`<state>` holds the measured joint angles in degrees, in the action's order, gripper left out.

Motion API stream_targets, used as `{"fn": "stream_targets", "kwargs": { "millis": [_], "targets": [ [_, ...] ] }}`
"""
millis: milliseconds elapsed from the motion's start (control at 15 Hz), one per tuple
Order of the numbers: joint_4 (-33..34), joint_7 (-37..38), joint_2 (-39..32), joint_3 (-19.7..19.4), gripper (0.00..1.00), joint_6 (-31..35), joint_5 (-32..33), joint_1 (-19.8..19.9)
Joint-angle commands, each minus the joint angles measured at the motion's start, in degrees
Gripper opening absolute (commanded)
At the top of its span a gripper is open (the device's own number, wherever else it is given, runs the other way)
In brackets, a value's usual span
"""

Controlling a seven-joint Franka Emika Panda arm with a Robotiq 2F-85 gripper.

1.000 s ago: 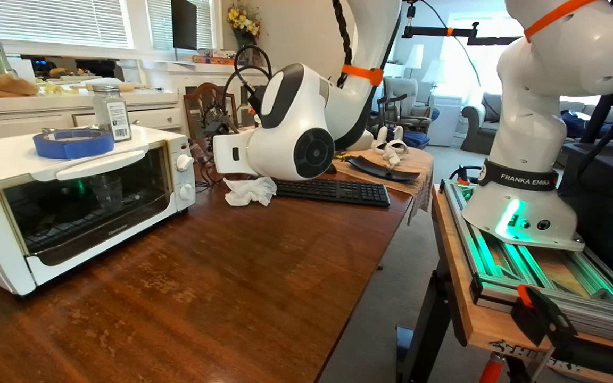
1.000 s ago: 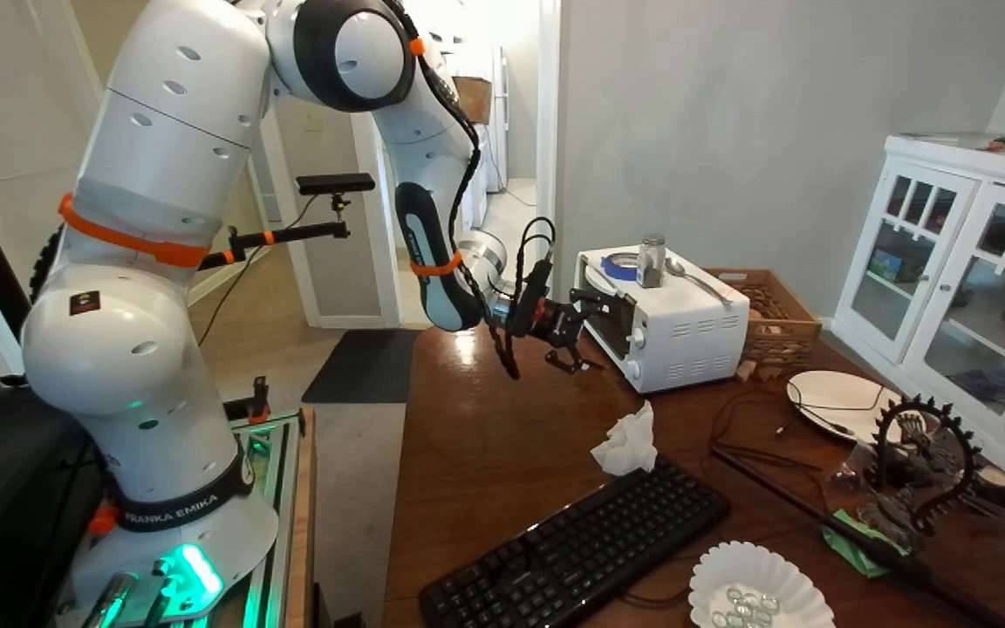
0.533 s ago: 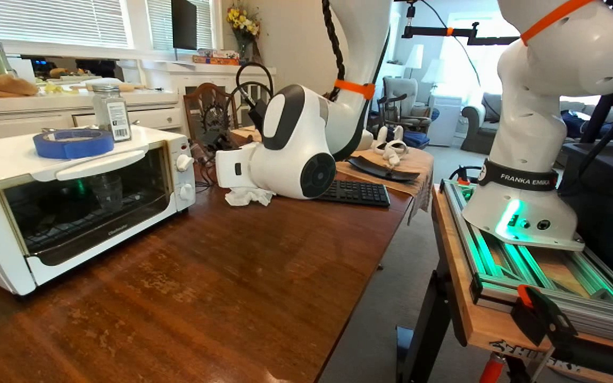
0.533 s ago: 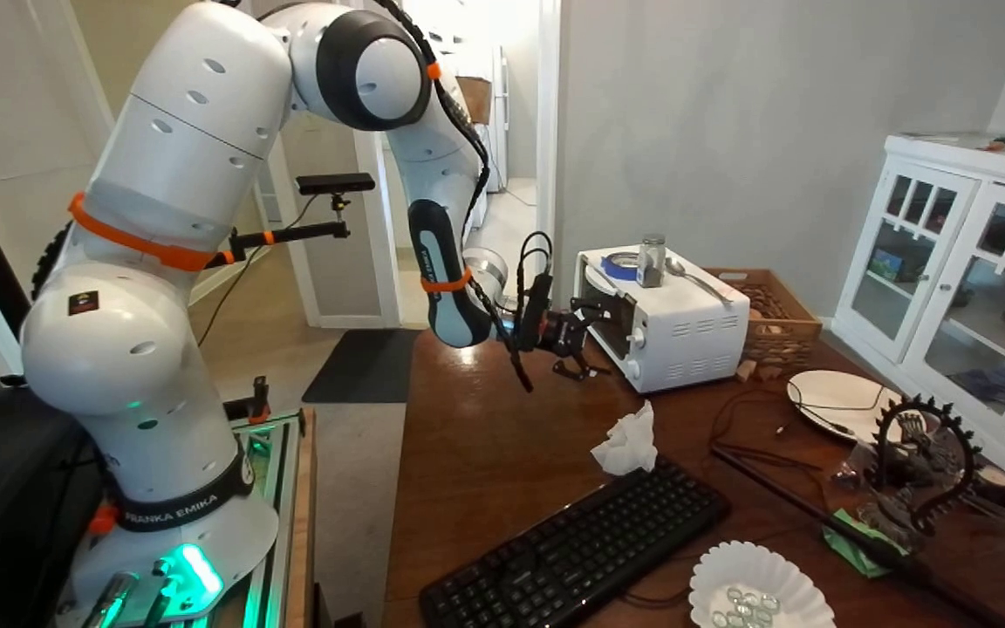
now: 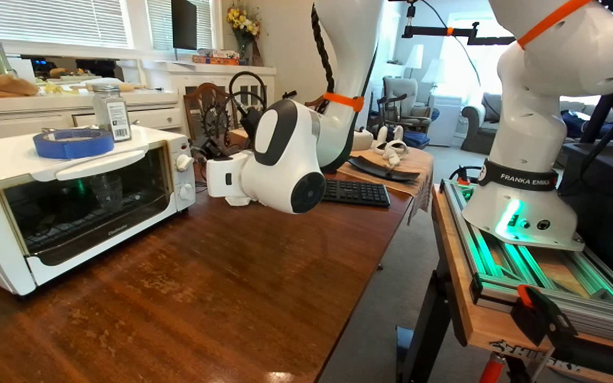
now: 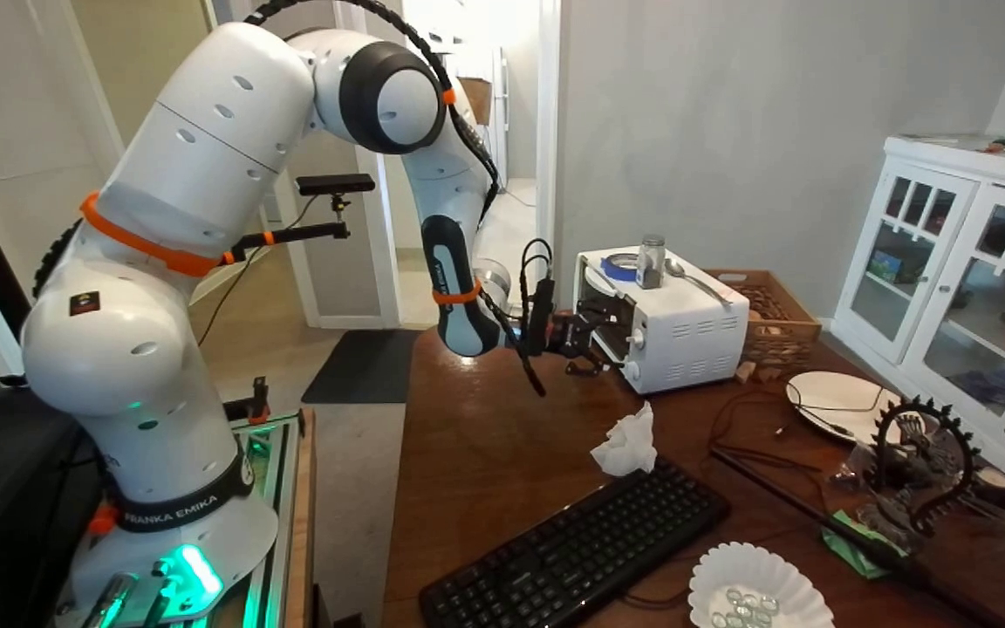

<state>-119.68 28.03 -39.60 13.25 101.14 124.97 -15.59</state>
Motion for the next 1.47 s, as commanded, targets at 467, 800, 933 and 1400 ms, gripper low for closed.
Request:
{"fn": "stream_targets", "kwargs": {
  "millis": [467,800,933,1400],
  "targets": [
    [7.0,-0.2,-6.5,0.6,0.33,-1.7,4.8,-0.4],
    [7.7,-0.1,-7.1,0.7,0.29,-2.3,5.0,-0.5],
    [7.8,0.0,-7.2,0.6,0.26,-2.6,4.9,-0.5],
    [7.2,5.2,-6.2,2.5,0.04,-3.5,2.5,0.4]
  ]
}}
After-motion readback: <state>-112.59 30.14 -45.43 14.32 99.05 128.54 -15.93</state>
